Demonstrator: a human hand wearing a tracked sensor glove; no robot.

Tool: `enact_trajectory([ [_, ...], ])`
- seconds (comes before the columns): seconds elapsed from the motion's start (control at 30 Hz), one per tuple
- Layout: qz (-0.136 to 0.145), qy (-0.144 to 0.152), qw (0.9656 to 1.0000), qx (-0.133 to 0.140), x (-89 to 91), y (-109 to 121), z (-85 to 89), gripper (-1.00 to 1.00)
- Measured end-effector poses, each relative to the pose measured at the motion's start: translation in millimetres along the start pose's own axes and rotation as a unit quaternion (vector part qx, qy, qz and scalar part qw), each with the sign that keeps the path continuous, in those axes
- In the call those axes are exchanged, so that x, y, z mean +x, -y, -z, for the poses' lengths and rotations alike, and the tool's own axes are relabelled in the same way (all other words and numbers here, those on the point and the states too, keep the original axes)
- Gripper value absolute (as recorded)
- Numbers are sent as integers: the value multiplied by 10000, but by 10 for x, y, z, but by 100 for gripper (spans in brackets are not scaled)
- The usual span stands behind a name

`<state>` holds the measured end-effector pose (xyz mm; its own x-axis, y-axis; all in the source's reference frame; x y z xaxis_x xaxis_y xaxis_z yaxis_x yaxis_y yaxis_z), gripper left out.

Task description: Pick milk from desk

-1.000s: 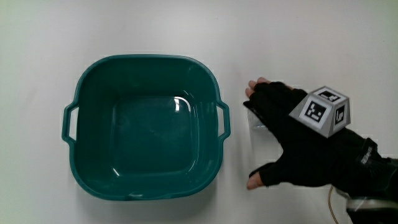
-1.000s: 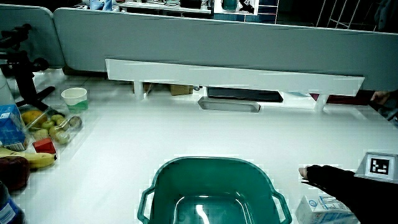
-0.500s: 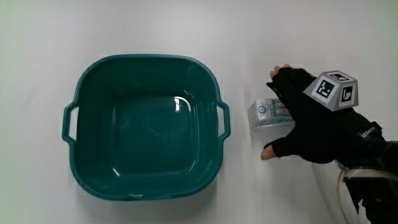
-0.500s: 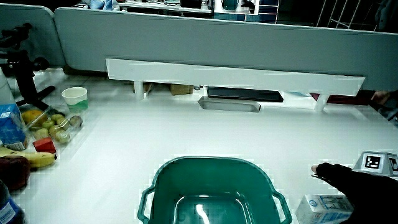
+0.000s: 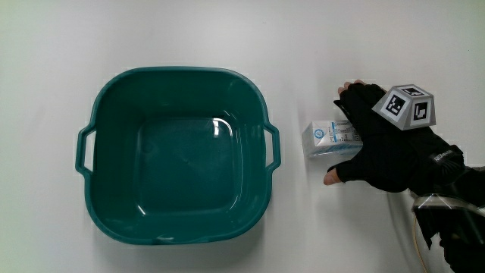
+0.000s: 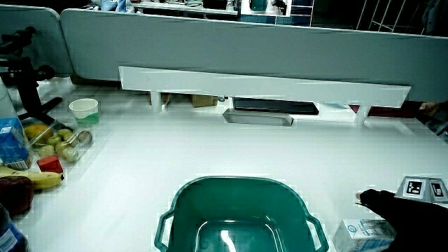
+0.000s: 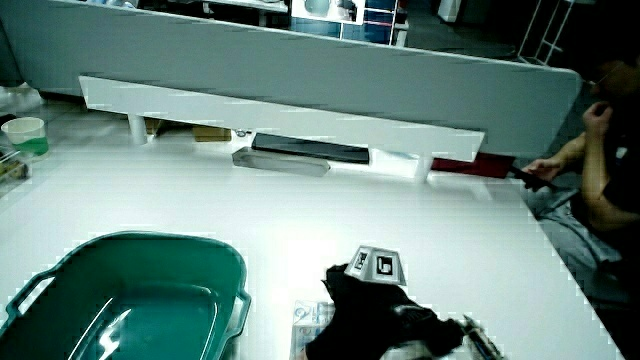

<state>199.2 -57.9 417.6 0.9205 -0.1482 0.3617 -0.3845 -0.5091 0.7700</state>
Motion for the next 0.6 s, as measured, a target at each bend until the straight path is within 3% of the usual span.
enact_trajectory([
  [0.23, -71, 79, 9997, 239, 11, -8, 1, 12],
  [0.6, -194, -55, 9979, 609, 57, 12, -33, 38],
])
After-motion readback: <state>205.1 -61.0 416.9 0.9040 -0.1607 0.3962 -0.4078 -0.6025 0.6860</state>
